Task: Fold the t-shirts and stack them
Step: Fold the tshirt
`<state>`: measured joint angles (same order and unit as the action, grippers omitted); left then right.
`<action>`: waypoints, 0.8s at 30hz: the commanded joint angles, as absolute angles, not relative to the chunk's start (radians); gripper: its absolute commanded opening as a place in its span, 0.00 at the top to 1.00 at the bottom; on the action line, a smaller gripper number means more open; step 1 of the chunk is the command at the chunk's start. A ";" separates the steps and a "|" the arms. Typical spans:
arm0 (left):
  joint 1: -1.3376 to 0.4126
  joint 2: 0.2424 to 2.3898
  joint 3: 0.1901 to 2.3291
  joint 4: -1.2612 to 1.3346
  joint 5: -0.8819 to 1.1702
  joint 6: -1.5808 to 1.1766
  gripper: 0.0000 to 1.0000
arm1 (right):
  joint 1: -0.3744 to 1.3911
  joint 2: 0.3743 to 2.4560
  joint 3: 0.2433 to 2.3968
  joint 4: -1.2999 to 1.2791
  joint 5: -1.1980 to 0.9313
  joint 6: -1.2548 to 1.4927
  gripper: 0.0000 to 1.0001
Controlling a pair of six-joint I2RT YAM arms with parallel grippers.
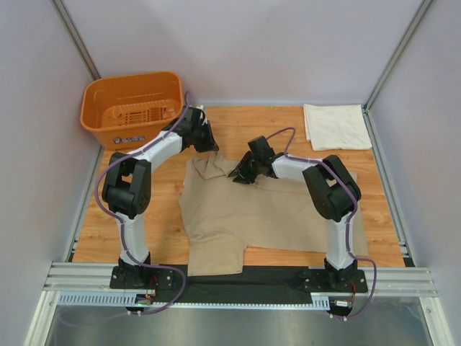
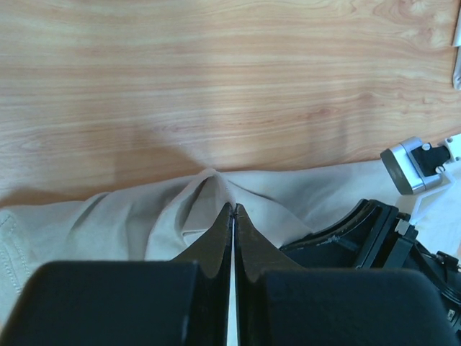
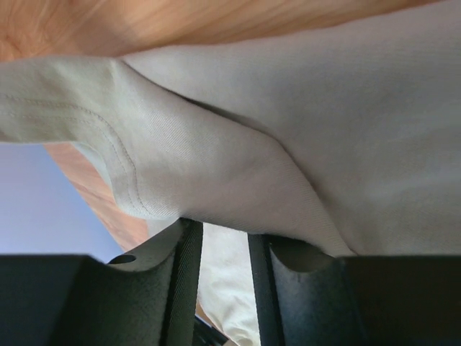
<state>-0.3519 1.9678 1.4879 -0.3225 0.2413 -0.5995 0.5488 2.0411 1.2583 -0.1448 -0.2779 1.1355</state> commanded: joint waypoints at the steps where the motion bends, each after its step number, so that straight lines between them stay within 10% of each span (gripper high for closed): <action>1: -0.348 1.944 1.474 -0.282 0.261 -0.588 1.00 | 0.554 2.049 1.295 -0.152 -0.193 1.212 0.68; 24: -0.350 1.916 1.417 -0.273 0.272 -0.571 1.00 | 0.563 2.100 1.390 -0.298 -0.158 1.209 1.00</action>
<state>-0.3519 1.9671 1.4254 -0.2943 0.2642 -0.5972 0.5560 2.0876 1.3540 -0.2657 -0.1841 1.2369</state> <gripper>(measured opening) 0.006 0.011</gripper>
